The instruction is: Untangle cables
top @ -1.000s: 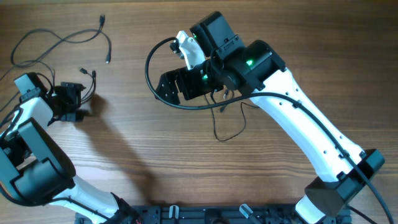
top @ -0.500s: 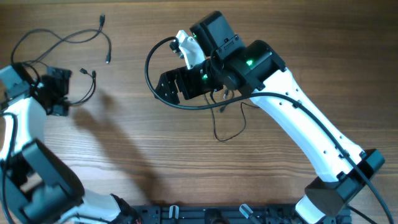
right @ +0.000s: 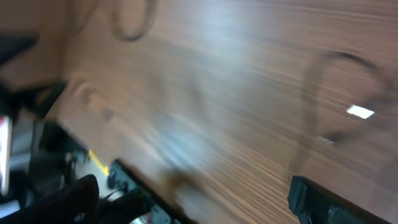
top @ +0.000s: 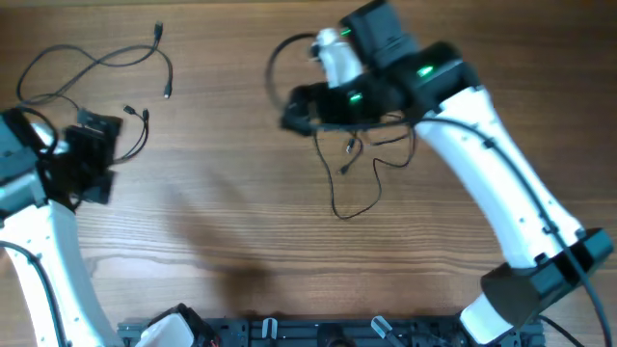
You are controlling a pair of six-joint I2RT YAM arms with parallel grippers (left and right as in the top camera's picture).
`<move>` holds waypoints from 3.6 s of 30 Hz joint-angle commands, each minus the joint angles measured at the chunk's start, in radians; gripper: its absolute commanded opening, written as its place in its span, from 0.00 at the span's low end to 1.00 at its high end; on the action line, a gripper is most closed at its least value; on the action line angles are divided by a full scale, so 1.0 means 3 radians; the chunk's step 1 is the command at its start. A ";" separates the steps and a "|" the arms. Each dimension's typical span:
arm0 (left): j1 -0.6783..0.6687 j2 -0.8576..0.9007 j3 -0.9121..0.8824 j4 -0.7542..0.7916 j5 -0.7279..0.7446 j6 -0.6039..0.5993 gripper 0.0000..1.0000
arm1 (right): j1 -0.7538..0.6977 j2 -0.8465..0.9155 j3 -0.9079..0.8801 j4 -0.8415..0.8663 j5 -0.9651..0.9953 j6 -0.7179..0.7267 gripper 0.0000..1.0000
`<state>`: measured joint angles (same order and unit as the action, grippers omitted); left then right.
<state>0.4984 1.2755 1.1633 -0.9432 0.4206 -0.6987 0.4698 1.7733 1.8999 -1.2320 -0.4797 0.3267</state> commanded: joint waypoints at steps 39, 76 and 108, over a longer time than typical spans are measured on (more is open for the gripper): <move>-0.4861 0.1418 -0.0173 0.1642 -0.1570 0.1270 1.00 | -0.1754 -0.0142 -0.0755 -0.0266 0.1169 0.0144 1.00; -0.4078 -0.0980 0.0078 0.2017 -0.1570 0.0805 0.04 | -0.1429 -0.0142 -0.1217 -0.0083 0.0207 -0.0240 1.00; -0.2466 -0.1532 0.0078 0.1097 -0.2777 -0.0835 0.04 | -0.0827 -0.0142 -0.1235 0.0165 0.0200 -0.0205 1.00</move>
<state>-0.2974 0.8055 1.1778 -0.5915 -0.3801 -0.7639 0.2192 1.7409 1.5394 -1.1873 -0.4038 0.2817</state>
